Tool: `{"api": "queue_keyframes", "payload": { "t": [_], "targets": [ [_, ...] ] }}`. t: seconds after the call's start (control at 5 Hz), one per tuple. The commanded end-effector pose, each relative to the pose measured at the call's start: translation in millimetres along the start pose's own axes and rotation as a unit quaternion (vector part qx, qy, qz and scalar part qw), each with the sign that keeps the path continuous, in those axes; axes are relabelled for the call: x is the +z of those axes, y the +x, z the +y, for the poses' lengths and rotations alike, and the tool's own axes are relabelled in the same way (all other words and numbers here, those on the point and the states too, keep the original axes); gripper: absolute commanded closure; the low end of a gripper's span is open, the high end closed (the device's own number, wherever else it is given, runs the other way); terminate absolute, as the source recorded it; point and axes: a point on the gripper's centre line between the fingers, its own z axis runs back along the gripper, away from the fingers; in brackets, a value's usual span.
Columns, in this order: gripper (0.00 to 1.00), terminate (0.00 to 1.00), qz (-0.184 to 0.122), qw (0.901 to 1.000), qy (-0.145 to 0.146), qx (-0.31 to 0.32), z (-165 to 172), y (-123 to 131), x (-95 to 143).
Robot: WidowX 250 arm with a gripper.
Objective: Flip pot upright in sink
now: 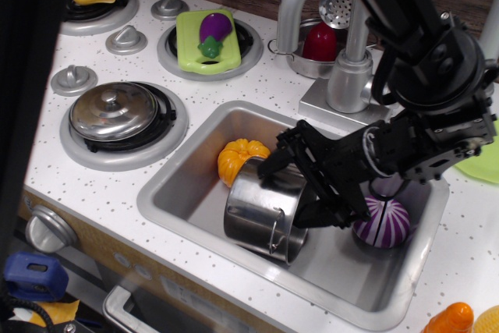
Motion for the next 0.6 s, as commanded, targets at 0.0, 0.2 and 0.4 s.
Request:
{"api": "queue_keyframes", "payload": {
  "t": [0.0,0.2,0.4],
  "targets": [
    [0.00,0.00,-0.030,0.9993,0.022,0.003,9.5,5.7,1.9],
    [0.00,0.00,-0.037,0.9990,0.025,0.004,12.5,6.0,-0.4],
    [1.00,0.00,-0.042,0.9987,0.026,0.010,11.3,4.9,-1.6]
  ]
}}
